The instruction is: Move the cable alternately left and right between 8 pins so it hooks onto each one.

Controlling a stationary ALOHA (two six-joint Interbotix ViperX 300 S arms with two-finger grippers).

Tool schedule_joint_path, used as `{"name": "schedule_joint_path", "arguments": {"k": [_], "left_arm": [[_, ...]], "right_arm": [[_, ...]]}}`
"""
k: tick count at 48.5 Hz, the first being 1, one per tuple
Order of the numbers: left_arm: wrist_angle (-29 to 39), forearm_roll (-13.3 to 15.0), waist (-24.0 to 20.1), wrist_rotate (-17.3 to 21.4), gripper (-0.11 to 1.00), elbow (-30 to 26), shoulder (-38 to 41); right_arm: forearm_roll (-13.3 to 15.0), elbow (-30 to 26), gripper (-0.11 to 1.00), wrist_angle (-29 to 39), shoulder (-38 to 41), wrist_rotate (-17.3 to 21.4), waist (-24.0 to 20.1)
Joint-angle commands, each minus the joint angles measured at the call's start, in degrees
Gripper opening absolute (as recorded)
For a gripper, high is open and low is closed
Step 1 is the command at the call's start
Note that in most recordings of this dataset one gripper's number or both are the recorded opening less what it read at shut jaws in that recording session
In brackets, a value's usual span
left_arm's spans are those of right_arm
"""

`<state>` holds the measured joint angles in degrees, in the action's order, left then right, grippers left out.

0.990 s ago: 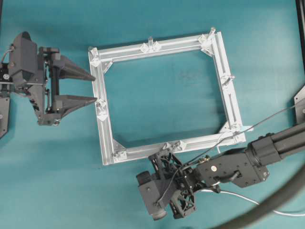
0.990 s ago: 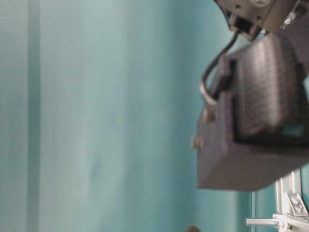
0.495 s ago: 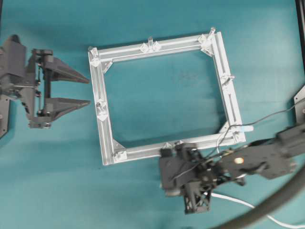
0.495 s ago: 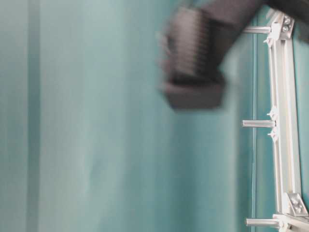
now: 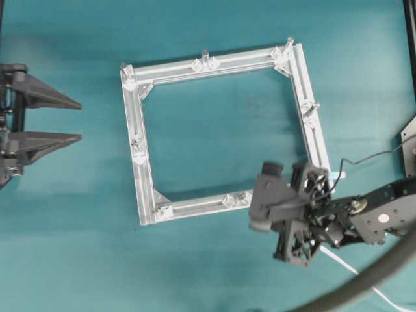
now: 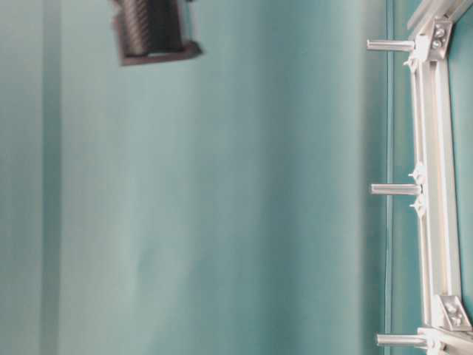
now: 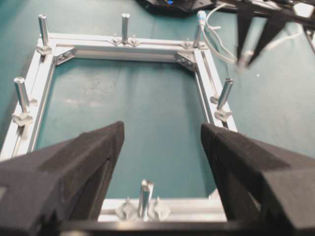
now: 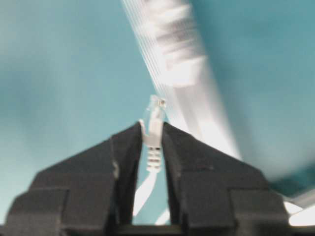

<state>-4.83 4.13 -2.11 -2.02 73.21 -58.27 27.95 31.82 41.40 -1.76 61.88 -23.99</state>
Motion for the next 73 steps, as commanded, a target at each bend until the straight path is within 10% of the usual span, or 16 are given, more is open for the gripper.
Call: {"name": "schedule_joint_path", "arguments": {"k": [1,38,73], "left_arm": [[2.37,-0.26,0.18,0.0,0.74,0.62,-3.34],[13.8,-0.26,0.18,-0.26,0.74,5.01,-16.08],[13.8,-0.26,0.18,-0.09,0.74,5.98,-16.08]], "right_arm": [[2.55,-1.41,0.16,0.44,-1.23,3.34,1.76],[2.72,-15.21,0.16,-4.92,12.66,3.78,16.79],[-6.94,-19.6,0.16,-11.78,14.68,-34.37,12.57]]}}
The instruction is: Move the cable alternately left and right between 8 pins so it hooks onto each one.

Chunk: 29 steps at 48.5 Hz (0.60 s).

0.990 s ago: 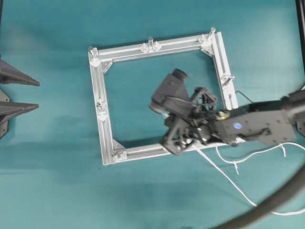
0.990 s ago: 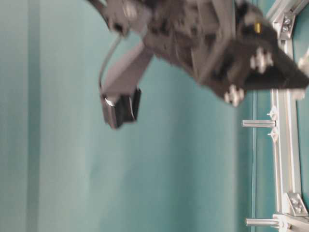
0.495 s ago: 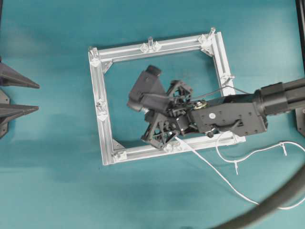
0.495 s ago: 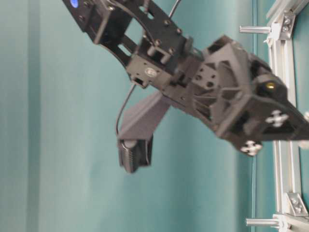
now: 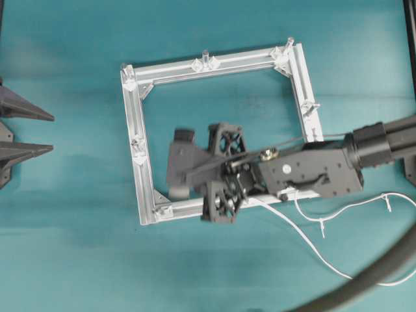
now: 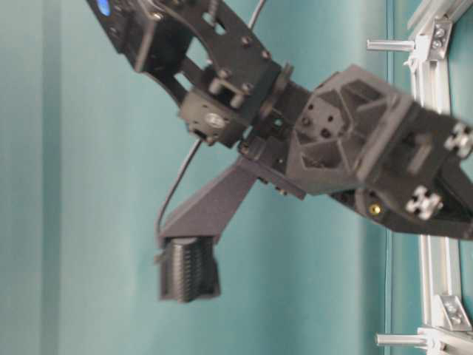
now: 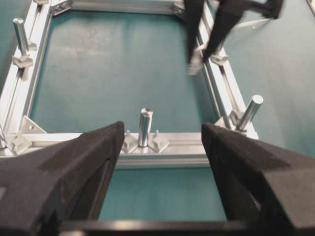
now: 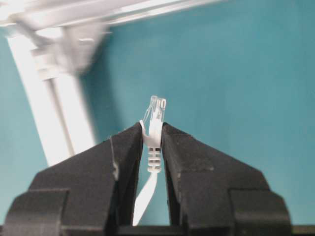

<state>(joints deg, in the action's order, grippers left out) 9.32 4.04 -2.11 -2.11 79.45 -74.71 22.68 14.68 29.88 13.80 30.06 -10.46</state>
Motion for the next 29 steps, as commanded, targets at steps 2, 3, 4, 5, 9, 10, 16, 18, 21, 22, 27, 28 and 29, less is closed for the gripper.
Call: {"name": "schedule_joint_path", "arguments": {"k": [2,3,4,5,9,10,16,18,21,22,27,28,29], "left_arm": [[-0.26,-0.18,0.18,0.0,0.74,0.09,0.35],[-0.26,-0.18,0.18,0.0,0.74,0.26,0.35],[-0.26,-0.18,0.18,0.0,0.74,0.44,0.35],[-0.18,-0.18,0.18,0.0,0.74,0.62,0.35],[0.44,-0.18,0.18,0.0,0.74,1.41,0.35],[0.44,-0.18,0.09,-0.18,0.74,1.67,0.35],[0.44,-0.18,0.18,-0.18,0.74,1.67,0.35],[0.44,-0.18,0.09,-0.18,0.74,1.67,0.35],[0.44,-0.18,0.18,-0.18,0.74,1.67,0.35],[0.44,-0.18,0.18,-0.18,0.74,1.67,0.26],[0.44,-0.18,0.18,-0.18,0.74,1.67,0.35],[0.44,-0.18,0.18,-0.18,0.74,1.67,0.26],[0.44,-0.18,0.18,-0.18,0.74,1.67,0.35]], "right_arm": [[-2.9,-3.08,0.16,-0.09,-0.53,-4.48,-1.41],[-3.43,-3.43,0.16,0.09,-0.44,-5.45,-1.67],[-4.04,-3.69,0.16,0.26,-0.26,-6.42,-1.85],[-4.66,-4.04,0.16,0.53,0.0,-7.29,-2.2],[-6.86,-5.63,0.16,2.46,1.05,-11.07,-3.43],[-7.38,-6.15,0.16,3.16,1.41,-12.04,-3.69],[-9.84,-9.76,0.16,8.09,3.69,-18.72,-6.42],[-10.46,-10.99,0.16,9.4,4.31,-20.65,-7.12],[-11.25,-13.01,0.16,10.99,5.27,-23.2,-8.09],[-11.43,-13.8,0.16,11.43,5.63,-23.82,-8.35],[-11.87,-18.54,0.16,13.8,7.56,-25.14,-9.49],[-11.87,-19.6,0.16,14.33,8.09,-25.14,-9.67],[-11.87,-20.65,0.16,14.85,8.53,-25.14,-9.84]]}}
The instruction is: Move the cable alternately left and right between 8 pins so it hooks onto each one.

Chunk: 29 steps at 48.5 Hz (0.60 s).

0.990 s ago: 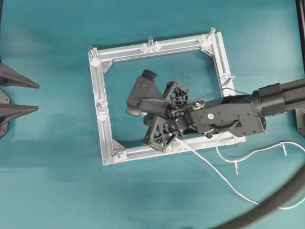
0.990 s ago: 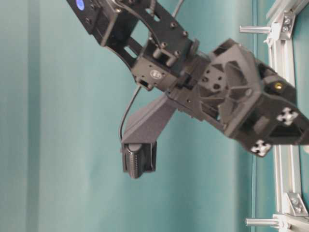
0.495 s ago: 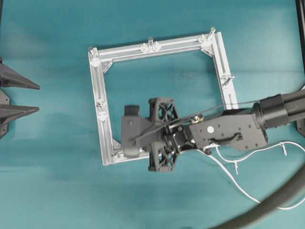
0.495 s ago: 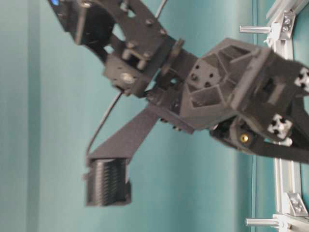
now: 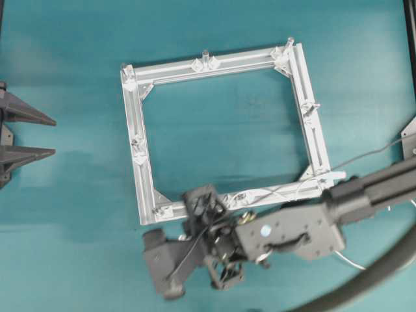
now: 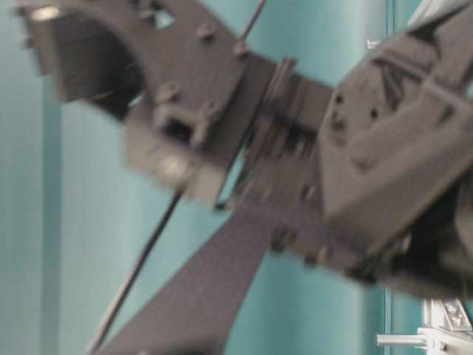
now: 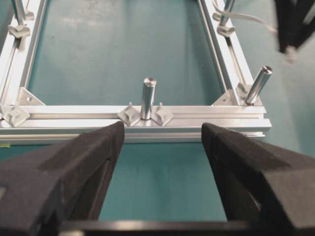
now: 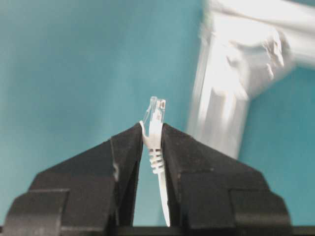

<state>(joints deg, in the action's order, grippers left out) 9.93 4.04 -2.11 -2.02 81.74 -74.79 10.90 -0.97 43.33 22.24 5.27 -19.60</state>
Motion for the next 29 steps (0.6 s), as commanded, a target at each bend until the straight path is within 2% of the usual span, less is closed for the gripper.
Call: {"name": "schedule_joint_path", "arguments": {"k": [1,9,21,25,29], "left_arm": [[-0.18,-0.18,0.18,-0.26,0.74,-0.62,0.44],[-0.18,-0.18,0.18,-0.26,0.74,-0.62,0.44],[-0.18,-0.18,0.18,-0.26,0.74,-0.62,0.35],[-0.18,-0.18,0.18,-0.26,0.74,-0.62,0.35],[-0.18,-0.18,0.18,-0.26,0.74,-0.62,0.35]], "right_arm": [[-0.18,-6.15,0.16,2.02,0.7,-0.35,-0.88],[-0.09,-16.44,0.16,7.82,6.77,-0.44,-2.02],[-0.18,-30.67,0.16,12.74,15.03,0.7,-1.76],[-0.09,-34.54,0.16,14.59,17.4,3.08,-0.88],[-0.09,-36.83,0.16,15.21,18.54,7.38,0.18]]}}
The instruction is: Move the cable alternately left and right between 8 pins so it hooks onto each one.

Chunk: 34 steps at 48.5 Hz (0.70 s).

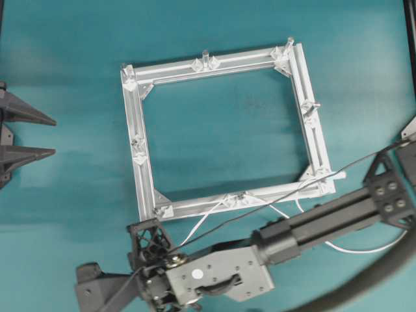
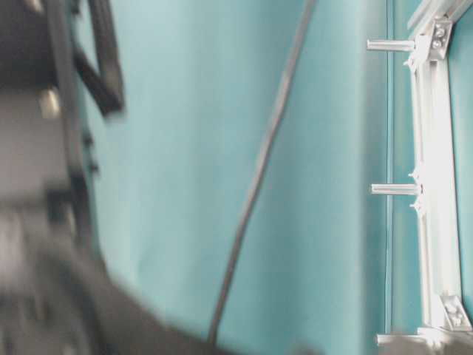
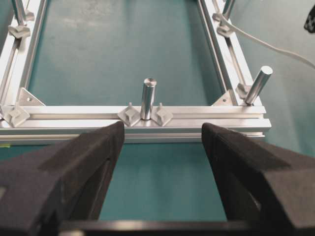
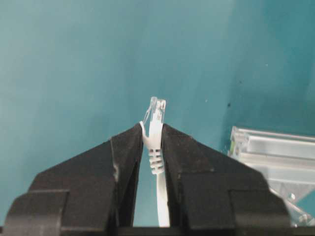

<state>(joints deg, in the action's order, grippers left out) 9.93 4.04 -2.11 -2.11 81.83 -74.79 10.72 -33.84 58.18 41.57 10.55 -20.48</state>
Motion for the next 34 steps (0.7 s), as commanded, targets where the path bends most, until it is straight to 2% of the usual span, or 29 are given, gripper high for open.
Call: {"name": "schedule_joint_path", "arguments": {"k": [1,8,15,21,34], "left_arm": [[-0.18,-0.18,0.18,-0.18,0.74,-0.7,0.35],[-0.18,-0.18,0.18,-0.18,0.74,-0.7,0.35],[-0.18,-0.18,0.18,-0.18,0.74,-0.7,0.35],[-0.18,-0.18,0.18,-0.18,0.74,-0.7,0.35],[-0.18,-0.18,0.18,-0.18,0.74,-0.7,0.35]], "right_arm": [[0.09,-4.48,0.16,0.35,-0.53,3.34,1.41],[0.0,-6.68,0.16,0.26,0.0,12.39,3.78],[0.0,-7.73,0.16,0.7,0.7,19.16,5.36],[0.0,-8.88,0.16,0.79,1.67,22.76,6.24],[-0.26,-11.69,0.16,0.44,4.22,26.98,8.17]]}}
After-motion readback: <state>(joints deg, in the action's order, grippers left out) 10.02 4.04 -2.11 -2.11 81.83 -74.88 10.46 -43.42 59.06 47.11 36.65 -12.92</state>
